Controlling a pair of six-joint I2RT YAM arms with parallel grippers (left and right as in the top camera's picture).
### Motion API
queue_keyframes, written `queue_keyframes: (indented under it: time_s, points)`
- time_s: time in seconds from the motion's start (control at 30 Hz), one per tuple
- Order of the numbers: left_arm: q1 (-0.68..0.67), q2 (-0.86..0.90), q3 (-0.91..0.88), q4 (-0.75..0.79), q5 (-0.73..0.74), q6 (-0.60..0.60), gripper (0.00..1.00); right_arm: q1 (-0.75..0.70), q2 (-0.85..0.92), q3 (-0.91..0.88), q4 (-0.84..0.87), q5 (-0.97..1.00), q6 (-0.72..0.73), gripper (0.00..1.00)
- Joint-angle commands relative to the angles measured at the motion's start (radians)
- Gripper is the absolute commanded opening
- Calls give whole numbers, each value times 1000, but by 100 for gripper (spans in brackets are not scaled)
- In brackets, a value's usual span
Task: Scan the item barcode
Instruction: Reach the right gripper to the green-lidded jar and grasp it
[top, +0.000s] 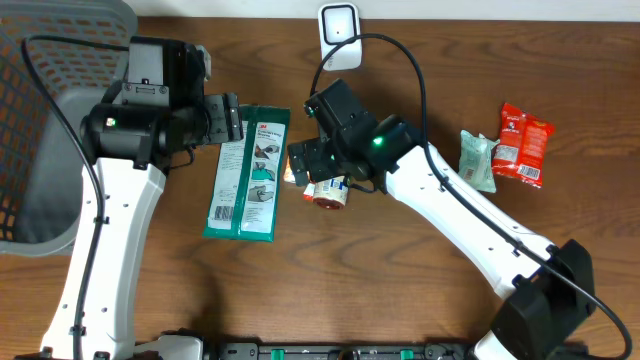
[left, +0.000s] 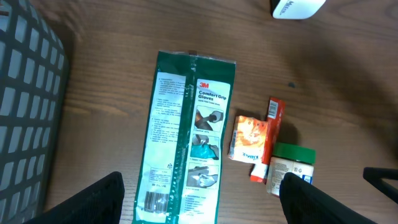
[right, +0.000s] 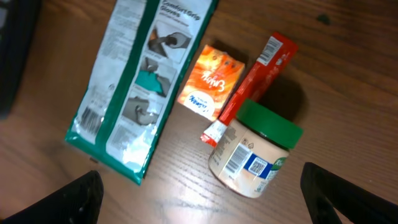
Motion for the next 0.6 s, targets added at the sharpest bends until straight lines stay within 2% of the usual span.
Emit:
queue_keyframes:
  time_s: [0.0, 0.27, 0.57]
  points:
    - [4, 0, 12, -3, -10, -5, 80, 2, 44, -13, 25, 81, 82, 96]
    - [4, 0, 12, -3, -10, -5, 80, -10, 176, -13, -24, 147, 259, 94]
    - [4, 0, 12, -3, -10, -5, 80, -65, 267, -13, -16, 124, 314, 92]
